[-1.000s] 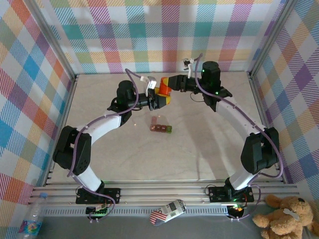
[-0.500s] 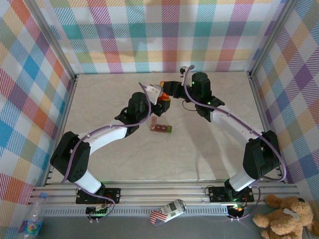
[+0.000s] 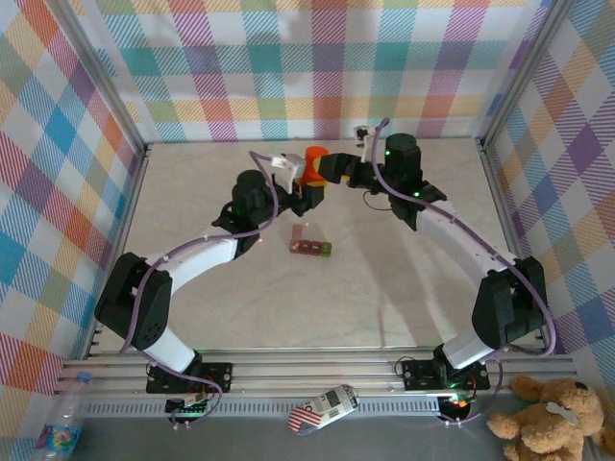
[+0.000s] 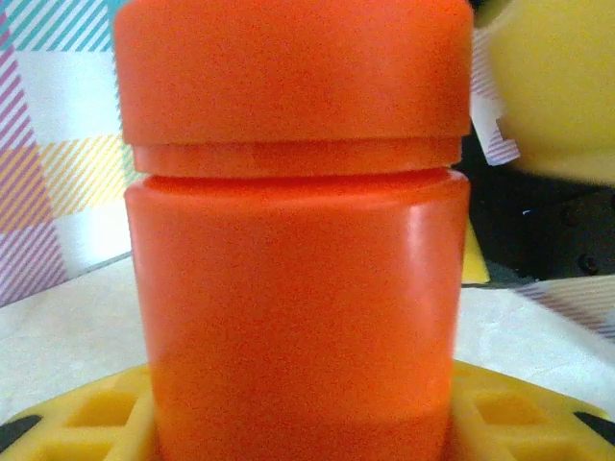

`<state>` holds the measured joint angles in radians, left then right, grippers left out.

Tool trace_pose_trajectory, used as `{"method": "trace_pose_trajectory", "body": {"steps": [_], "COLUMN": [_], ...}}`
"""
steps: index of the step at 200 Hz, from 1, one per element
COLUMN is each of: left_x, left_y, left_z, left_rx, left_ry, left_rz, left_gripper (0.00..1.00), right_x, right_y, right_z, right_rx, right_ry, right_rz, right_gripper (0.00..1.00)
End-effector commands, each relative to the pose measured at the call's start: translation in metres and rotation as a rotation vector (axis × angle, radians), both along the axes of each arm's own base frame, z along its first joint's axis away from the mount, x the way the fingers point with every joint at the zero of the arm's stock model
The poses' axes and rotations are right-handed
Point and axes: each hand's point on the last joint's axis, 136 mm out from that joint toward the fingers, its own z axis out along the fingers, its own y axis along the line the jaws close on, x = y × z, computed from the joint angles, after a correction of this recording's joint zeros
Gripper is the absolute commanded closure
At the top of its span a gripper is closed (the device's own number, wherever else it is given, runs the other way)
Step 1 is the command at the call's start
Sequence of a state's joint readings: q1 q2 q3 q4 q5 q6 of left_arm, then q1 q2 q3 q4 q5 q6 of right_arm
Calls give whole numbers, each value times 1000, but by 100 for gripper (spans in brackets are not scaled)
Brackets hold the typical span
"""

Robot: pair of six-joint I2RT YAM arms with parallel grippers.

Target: Sort the pills into containers

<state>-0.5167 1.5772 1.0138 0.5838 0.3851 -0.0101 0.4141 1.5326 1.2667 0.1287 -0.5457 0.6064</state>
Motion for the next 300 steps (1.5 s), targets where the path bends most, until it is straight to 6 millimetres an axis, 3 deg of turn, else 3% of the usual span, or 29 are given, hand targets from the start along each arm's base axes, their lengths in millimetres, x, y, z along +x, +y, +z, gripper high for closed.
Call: {"method": "trace_pose_trajectory", "body": {"steps": [1, 40, 103, 142, 180, 223, 267, 300], "left_x": [-24, -41, -45, -45, -45, -38, -30, -27], "left_y": [-3, -13, -16, -15, -15, -15, -22, -29], "left_z": [28, 28, 29, 31, 32, 33, 27, 23], "left_rx": [-103, -92, -96, -98, -99, -89, 36, 97], "left_ry": [-23, 30, 53, 55, 55, 47, -80, -148], "left_rz": [-215, -379, -411, -410, -408, -348, -106, 34], "left_gripper": [100, 100, 100, 100, 100, 100, 100, 100], "right_x": [-27, -30, -26, -31, -33, -26, -14, -8], "right_y": [-3, 10, 25, 33, 36, 39, 47, 57], "right_z": [35, 41, 40, 33, 28, 13, -17, -29], "right_rx": [18, 11, 19, 16, 14, -19, -77, -64], "right_ry": [-74, -83, -70, -56, -45, -7, 72, 113], "right_rz": [188, 334, 374, 394, 393, 279, 48, -83], "right_gripper": [16, 17, 24, 36, 61, 69, 71, 72]}}
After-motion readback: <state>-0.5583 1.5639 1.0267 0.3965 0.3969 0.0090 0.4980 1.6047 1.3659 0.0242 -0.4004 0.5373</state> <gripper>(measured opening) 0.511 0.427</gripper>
